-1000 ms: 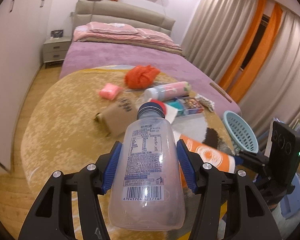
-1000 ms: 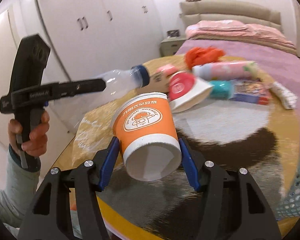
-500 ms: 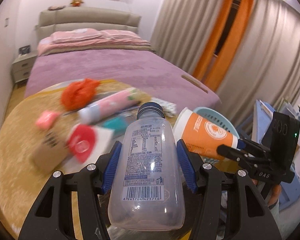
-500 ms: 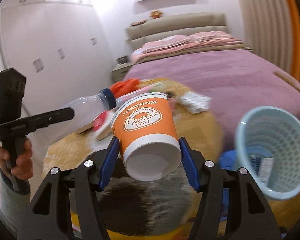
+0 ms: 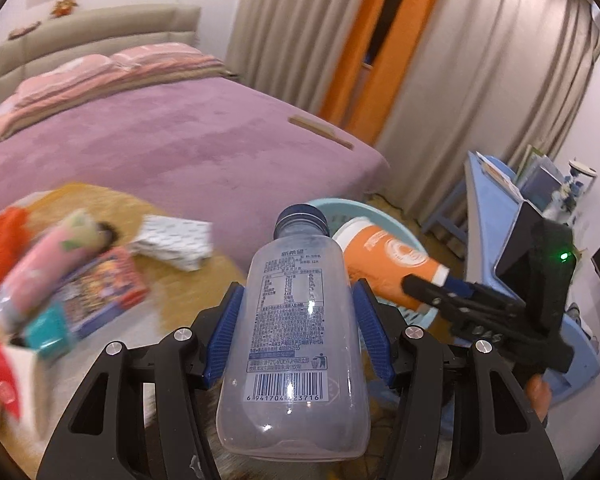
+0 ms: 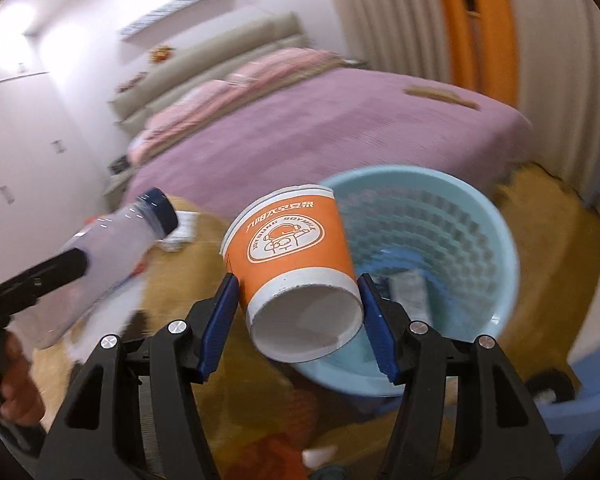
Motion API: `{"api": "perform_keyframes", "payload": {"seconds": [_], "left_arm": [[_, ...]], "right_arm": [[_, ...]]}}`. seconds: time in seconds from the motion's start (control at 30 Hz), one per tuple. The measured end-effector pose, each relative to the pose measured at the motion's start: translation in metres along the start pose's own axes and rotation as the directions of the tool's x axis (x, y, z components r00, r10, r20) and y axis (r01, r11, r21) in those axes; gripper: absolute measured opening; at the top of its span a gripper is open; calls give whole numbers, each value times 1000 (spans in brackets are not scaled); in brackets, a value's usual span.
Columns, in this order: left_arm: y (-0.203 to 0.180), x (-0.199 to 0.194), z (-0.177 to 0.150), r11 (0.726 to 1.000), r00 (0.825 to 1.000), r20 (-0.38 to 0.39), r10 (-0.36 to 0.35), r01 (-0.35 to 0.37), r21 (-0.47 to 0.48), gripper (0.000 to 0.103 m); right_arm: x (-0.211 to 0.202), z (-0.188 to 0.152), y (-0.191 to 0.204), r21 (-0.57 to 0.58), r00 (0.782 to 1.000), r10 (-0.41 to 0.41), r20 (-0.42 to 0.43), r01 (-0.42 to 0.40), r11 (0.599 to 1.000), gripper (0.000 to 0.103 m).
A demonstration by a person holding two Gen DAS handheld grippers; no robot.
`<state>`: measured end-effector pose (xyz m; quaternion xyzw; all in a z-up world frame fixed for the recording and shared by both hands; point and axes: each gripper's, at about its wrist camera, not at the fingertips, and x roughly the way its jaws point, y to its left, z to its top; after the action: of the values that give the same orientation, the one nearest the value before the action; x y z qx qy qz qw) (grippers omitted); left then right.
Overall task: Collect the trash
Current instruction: 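Carry bottle and cup to the basket and open both tools over it, then return both tools to the table and grasp the colorful card box with the right tool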
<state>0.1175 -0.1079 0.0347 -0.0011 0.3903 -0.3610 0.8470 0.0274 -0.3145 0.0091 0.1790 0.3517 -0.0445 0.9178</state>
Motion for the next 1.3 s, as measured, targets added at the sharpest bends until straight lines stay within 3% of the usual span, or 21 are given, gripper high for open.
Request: {"api": "perform_keyframes", "payload": {"seconds": [0.27, 0.43, 0.57, 0.67, 0.93, 1.3], "left_arm": [[-23, 78, 11, 998, 995, -81, -56, 56, -5, 54], [-28, 106, 12, 998, 991, -117, -66, 66, -5, 54], [-34, 116, 14, 999, 994, -103, -38, 38, -4, 57], [-34, 112, 12, 999, 996, -81, -49, 48, -19, 65], [-22, 78, 6, 998, 998, -25, -56, 55, -37, 66], [9, -7, -5, 995, 993, 118, -21, 32, -93, 66]], "right_arm": [[41, -4, -48, 86, 992, -90, -90, 97, 992, 57], [55, -4, -53, 97, 990, -92, -111, 103, 990, 57], [60, -1, -51, 85, 988, -106, -114, 116, 990, 58], [58, -2, -55, 105, 988, -102, -120, 114, 988, 62], [38, -3, -48, 112, 994, -76, -84, 85, 990, 62], [4, 5, 38, -66, 1000, 27, -1, -27, 997, 62]]}}
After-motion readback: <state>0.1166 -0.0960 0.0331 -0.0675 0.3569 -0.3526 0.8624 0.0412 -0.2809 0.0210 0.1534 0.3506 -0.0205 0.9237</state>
